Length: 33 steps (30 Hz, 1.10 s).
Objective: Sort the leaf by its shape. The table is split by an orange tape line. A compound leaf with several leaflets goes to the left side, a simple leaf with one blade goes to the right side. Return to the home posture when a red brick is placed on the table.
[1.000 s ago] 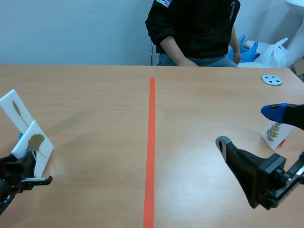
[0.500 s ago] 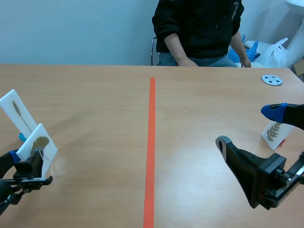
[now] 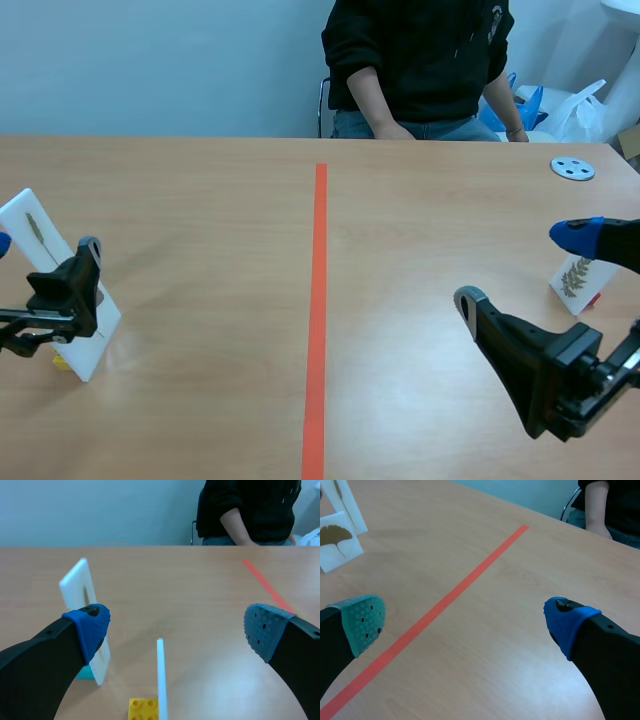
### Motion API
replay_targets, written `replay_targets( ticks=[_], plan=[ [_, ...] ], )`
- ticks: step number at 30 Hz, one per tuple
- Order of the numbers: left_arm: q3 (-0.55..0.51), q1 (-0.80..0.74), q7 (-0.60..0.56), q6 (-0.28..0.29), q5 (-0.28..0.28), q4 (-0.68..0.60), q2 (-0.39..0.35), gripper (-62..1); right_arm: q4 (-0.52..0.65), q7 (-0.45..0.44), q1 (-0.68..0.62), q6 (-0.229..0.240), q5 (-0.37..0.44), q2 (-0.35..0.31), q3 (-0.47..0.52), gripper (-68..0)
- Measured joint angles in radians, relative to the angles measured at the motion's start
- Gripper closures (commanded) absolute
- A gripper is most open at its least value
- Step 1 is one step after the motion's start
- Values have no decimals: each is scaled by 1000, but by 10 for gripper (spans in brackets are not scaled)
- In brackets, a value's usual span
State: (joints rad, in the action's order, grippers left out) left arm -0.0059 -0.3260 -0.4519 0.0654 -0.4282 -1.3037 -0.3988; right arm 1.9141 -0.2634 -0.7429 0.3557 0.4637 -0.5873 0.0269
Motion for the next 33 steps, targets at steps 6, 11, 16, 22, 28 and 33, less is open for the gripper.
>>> replay_targets(
  ticks=[6, 11, 16, 22, 28, 33],
  plan=[
    [-3, -146, 170, 26, 1, -185, -61, -572, 0, 0, 0, 0, 0, 0, 0, -679],
    [-3, -253, 250, 36, 5, -302, -87, -572, 0, 0, 0, -1, 0, 0, 0, -679],
    [-3, -366, 296, 70, 5, -409, -86, -572, 0, 0, 0, -27, 0, 0, 3, -679],
    [-3, -473, 314, 82, 46, -532, -86, -572, 0, 33, 0, -28, 0, 0, 38, -679],
    [17, -474, 404, 77, 60, -599, -81, -572, 0, 36, 0, -27, 1, 0, 40, -679],
    [19, -432, 496, 77, 60, -603, -39, -572, -1, 36, 0, -27, 1, 0, 40, -679]
  ],
)
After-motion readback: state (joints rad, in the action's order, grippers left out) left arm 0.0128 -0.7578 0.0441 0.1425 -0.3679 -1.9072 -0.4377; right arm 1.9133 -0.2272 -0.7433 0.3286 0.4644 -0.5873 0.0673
